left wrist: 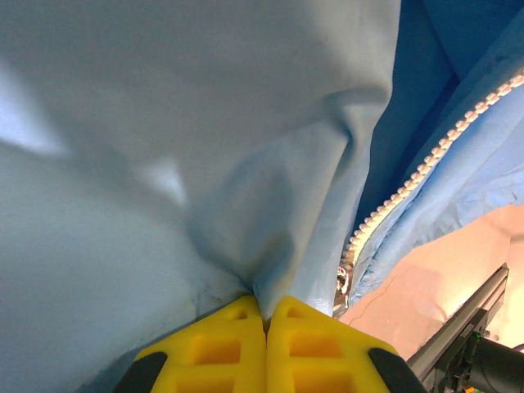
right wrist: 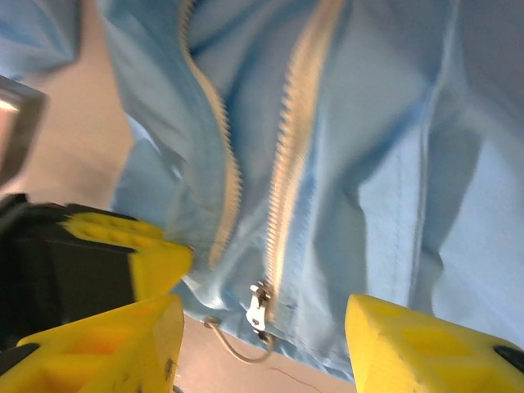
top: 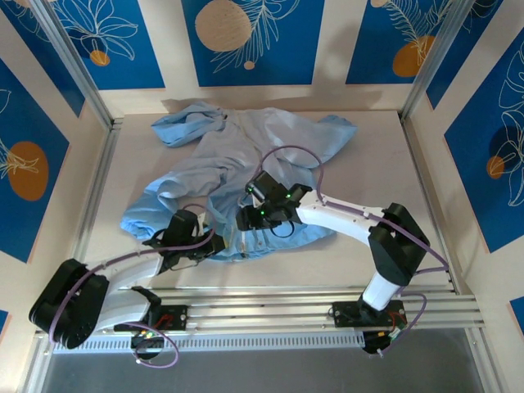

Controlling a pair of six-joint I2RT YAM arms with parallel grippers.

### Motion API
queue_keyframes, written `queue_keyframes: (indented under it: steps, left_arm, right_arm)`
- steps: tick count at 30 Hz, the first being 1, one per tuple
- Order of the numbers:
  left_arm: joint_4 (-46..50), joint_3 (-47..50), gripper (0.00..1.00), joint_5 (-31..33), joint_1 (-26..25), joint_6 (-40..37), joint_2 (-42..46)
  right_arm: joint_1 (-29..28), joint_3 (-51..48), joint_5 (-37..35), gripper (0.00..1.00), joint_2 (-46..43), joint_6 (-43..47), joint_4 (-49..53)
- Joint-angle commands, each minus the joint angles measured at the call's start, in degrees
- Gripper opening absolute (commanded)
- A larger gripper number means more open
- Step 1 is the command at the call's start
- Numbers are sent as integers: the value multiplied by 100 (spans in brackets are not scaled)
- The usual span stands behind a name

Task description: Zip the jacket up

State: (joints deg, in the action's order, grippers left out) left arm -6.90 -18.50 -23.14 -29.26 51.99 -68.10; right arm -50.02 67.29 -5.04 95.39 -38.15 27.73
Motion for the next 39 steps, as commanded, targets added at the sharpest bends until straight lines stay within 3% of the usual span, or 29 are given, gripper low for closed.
queue_keyframes:
  steps: [1, 15, 17, 21, 25, 32, 39]
  left_arm:
    - [-110, -154, 0, -191, 65, -158, -90]
    - [-128, -171, 0, -213, 63, -189, -150]
    - [-115, -189, 0, -228, 64, -202, -135]
    - [-67, -232, 0, -241, 66, -267, -56]
    - [172, -318, 0, -239, 78, -451, 101]
    - [452, -388, 0, -218, 131, -497, 719]
    - [445, -493, 0, -287, -25, -312, 1193]
  right_arm:
    - [-76, -104, -85, 56, 199, -227, 203]
    - [-216, 301, -99, 52, 1260, -325, 329]
    - [-218, 240, -101, 43, 1233, -292, 227]
    - [-177, 80, -16, 13, 936, -46, -68]
    - [-116, -154, -76, 0, 445, 220, -305]
    - [17, -471, 17, 0, -127, 339, -534]
    - [30, -228, 181, 1, 287, 270, -315]
